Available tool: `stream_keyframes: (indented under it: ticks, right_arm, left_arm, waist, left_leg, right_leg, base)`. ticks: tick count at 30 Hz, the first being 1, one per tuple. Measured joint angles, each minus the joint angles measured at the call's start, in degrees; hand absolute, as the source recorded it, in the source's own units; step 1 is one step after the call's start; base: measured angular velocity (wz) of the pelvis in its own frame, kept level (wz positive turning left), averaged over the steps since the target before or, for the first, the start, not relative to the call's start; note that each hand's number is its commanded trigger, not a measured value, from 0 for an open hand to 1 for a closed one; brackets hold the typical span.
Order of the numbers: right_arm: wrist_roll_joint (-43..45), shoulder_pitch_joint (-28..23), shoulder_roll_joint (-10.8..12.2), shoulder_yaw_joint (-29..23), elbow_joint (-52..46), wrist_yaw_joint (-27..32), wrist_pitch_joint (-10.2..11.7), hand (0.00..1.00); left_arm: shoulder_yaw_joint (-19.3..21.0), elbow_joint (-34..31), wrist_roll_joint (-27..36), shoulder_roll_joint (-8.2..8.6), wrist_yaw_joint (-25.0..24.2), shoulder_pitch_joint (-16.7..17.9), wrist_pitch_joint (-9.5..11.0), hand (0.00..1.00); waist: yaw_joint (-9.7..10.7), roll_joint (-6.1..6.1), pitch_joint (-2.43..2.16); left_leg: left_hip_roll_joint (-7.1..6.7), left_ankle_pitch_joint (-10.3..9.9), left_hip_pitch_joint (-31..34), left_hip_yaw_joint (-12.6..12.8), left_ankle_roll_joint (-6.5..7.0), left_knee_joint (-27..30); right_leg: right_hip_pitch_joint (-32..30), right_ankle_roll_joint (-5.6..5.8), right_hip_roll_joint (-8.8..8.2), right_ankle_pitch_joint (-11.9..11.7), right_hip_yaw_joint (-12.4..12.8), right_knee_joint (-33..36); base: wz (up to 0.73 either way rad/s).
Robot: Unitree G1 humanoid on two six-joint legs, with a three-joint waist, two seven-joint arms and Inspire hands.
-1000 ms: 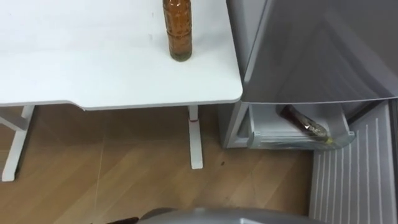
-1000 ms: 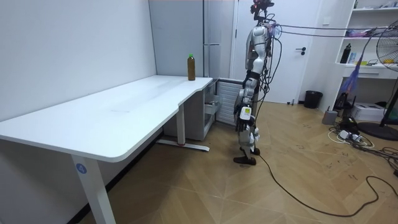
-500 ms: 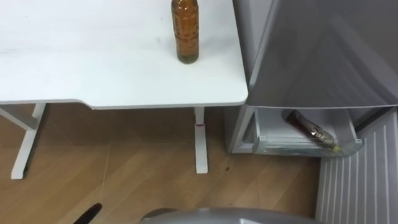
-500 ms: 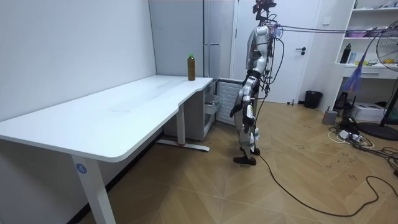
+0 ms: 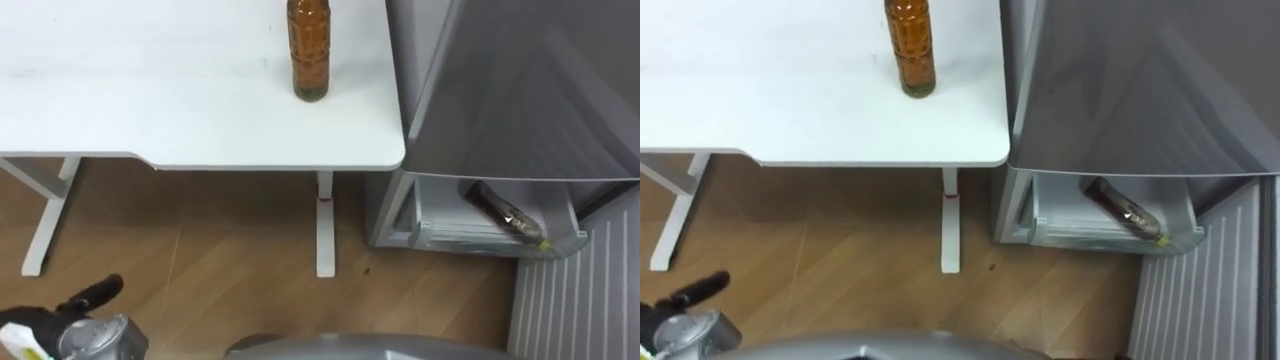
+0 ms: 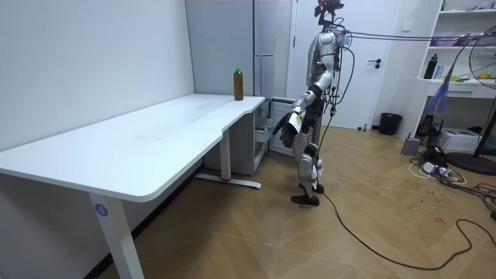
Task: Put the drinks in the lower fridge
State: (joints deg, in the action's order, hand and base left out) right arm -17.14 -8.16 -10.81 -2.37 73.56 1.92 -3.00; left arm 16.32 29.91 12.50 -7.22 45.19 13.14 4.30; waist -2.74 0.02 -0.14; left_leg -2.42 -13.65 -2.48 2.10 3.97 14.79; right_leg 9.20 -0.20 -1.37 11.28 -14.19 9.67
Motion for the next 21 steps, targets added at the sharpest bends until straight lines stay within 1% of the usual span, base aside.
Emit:
stream_keyframes:
  ticks: [1, 2, 3, 5, 6, 8, 9, 10, 11, 12, 13, 14, 15, 17, 18, 19, 21]
  right_arm:
    - [0.1, 0.1, 0.1, 0.0, 0.0, 0.1, 0.0, 0.00]
    - [0.1, 0.2, 0.1, 0.0, -0.1, 0.0, 0.1, 0.00]
    - [0.1, 0.2, 0.1, 0.0, -0.1, 0.0, 0.3, 0.00]
    - [-0.1, 0.2, 0.1, 0.0, 0.0, -0.2, 1.2, 0.00]
    - [-0.1, 0.2, 0.1, 0.0, 0.0, -0.2, 1.4, 0.00]
    - [-0.1, 0.0, 0.1, -0.1, 1.0, -0.2, 2.8, 0.00]
    - [-0.1, 0.0, 0.1, -0.1, 1.4, -0.2, 3.0, 0.00]
    - [-0.1, 0.1, 0.1, -0.1, 1.7, -0.2, 3.1, 0.00]
    - [-0.1, 0.0, 0.0, -0.1, 2.0, -0.2, 3.3, 0.00]
    - [-0.1, 0.0, 0.0, -0.1, 2.2, -0.2, 3.3, 0.00]
    - [-0.1, 0.0, 0.0, -0.1, 2.6, -0.2, 3.5, 0.00]
    - [-0.1, 0.0, 0.0, 0.0, 2.9, -0.2, 3.8, 0.00]
    - [0.0, 0.1, 0.0, 0.0, 3.0, -0.3, 3.9, 0.00]
    - [0.1, 0.1, 0.0, 0.0, 3.2, -0.3, 4.2, 0.00]
    - [0.1, 0.1, 0.0, 0.1, 3.2, -0.4, 4.2, 0.00]
    - [0.1, 0.1, 0.0, 0.6, 3.1, -0.9, 4.2, 0.00]
    - [0.1, 0.3, -0.1, 1.1, 2.7, -2.0, 4.3, 0.00]
  left_arm:
    - [-0.3, -1.3, -2.9, -0.01, 0.9, -0.5, 0.3, 0.00]
    - [-0.5, -2.1, -5.4, -0.01, 1.7, -1.1, 1.0, 0.00]
    - [-0.6, -2.6, -6.3, -0.01, 2.0, -1.5, 1.1, 0.00]
    - [-0.8, -5.7, -10.9, -0.10, 2.2, -2.1, 1.5, 0.00]
    - [-0.8, -6.5, -11.9, -0.11, 2.2, -2.1, 1.9, 0.00]
    - [-0.9, -11.0, -14.8, -0.11, 2.2, -2.0, 2.5, 0.00]
    - [-0.9, -12.4, -15.0, -0.11, 2.2, -2.0, 2.5, 0.00]
    - [-1.0, -15.4, -15.5, -0.18, 2.2, -2.0, 2.6, 0.00]
    - [-1.1, -18.3, -15.5, -0.37, 2.2, -2.0, 3.0, 0.00]
    - [-1.1, -19.4, -15.6, -0.54, 2.1, -2.0, 3.5, 0.00]
    - [-1.4, -21.0, -15.6, -0.96, 2.1, -2.1, 4.4, 0.00]
    - [-2.0, -21.9, -15.7, -1.50, 2.0, -2.1, 5.1, 0.00]
    - [-2.2, -22.2, -15.8, -1.63, 1.7, -2.1, 5.4, 0.00]
    - [-3.9, -23.3, -15.8, -1.65, 0.8, -2.1, 5.4, 0.00]
    - [-4.4, -23.3, -15.8, -1.65, 0.2, -2.1, 5.5, 0.00]
    - [-5.1, -23.3, -15.8, -1.65, -1.0, -2.1, 5.5, 0.00]
    - [-6.2, -23.3, -15.8, -1.64, -3.4, -2.1, 5.5, 0.00]
  waist:
    - [0.2, 0.11, -0.02]
    - [0.2, 0.22, -0.05]
    - [0.2, 0.28, -0.06]
    - [0.7, 0.15, -0.04]
    - [0.8, 0.14, -0.03]
    - [1.2, -0.03, 0.06]
    - [1.2, -0.03, 0.07]
    - [1.2, -0.02, 0.09]
    - [1.2, 0.17, 0.08]
    - [1.2, 0.29, 0.07]
    - [1.3, 0.60, 0.09]
    - [1.4, 0.91, 0.15]
    - [1.4, 1.13, 0.19]
    - [1.7, 1.43, 0.39]
    - [1.7, 1.43, 0.55]
    - [1.7, 1.62, 0.55]
    - [2.0, 1.59, 0.59]
  left_leg:
    - [-0.09, 0.0, 0.0, -0.1, 0.07, -0.1]
    - [-0.18, 0.1, 0.0, -0.1, 0.16, -0.2]
    - [-0.21, 0.1, 0.0, -0.1, 0.19, -0.2]
    - [-0.27, 0.1, -0.2, -0.1, 0.24, -0.3]
    - [-0.26, 0.1, -0.2, 0.0, 0.24, -0.3]
    - [-0.30, 0.1, -0.2, -0.1, 0.24, -0.3]
    - [-0.30, 0.1, -0.2, -0.1, 0.24, -0.3]
    - [-0.31, 0.1, 0.0, -0.2, 0.24, -0.3]
    - [-0.30, 0.1, 0.0, -0.2, 0.24, -0.4]
    - [-0.30, 0.1, -0.1, -0.2, 0.24, -0.4]
    - [-0.30, 0.1, -0.2, -0.2, 0.24, -0.5]
    - [-0.30, 0.1, -0.3, -0.3, 0.24, -0.6]
    - [-0.31, 0.1, -0.3, -0.3, 0.24, -0.6]
    - [-0.38, 0.2, -1.1, -0.3, 0.29, -1.1]
    - [-0.37, 0.2, -1.2, -0.2, 0.29, -1.3]
    - [-0.34, 0.2, -1.2, -0.1, 0.28, -1.4]
    - [-0.31, 0.3, -1.1, -0.1, 0.19, -1.4]
  right_leg:
    - [0.0, 0.00, -0.07, 0.0, 0.0, 0.0]
    - [0.0, 0.00, -0.14, 0.0, 0.0, 0.0]
    - [0.0, 0.00, -0.18, 0.0, 0.0, 0.0]
    - [0.0, 0.00, -0.25, 0.0, -0.1, 0.0]
    - [0.1, 0.00, -0.25, 0.0, -0.1, 0.0]
    - [0.0, 0.01, -0.25, 0.0, -0.1, -0.2]
    - [0.0, 0.01, -0.25, 0.0, -0.1, -0.1]
    - [-0.1, 0.01, -0.22, 0.0, 0.0, -0.1]
    - [-0.1, 0.01, -0.20, 0.0, 0.1, -0.2]
    - [0.0, 0.01, -0.20, 0.0, 0.1, -0.1]
    - [0.0, 0.01, -0.19, 0.0, 0.2, -0.1]
    - [0.0, 0.01, -0.18, 0.0, 0.3, -0.1]
    - [0.0, 0.01, -0.18, 0.0, 0.5, -0.1]
    - [0.2, 0.01, -0.12, 0.0, 1.6, -0.1]
    - [0.3, 0.01, -0.12, 0.0, 1.7, -0.1]
    - [0.3, 0.04, -0.11, 0.0, 1.8, -0.1]
    - [0.1, 0.07, -0.08, 0.0, 1.6, -0.2]
  base:
    - [0.00]
    - [0.00]
    - [0.00]
    - [0.00]
    - [0.00]
    - [0.00]
    - [0.00]
    - [0.00]
    - [0.00]
    - [0.00]
    - [-0.04]
    - [-0.05]
    - [-0.06]
    - [-0.05]
    - [-0.04]
    - [-0.04]
    - [0.00]
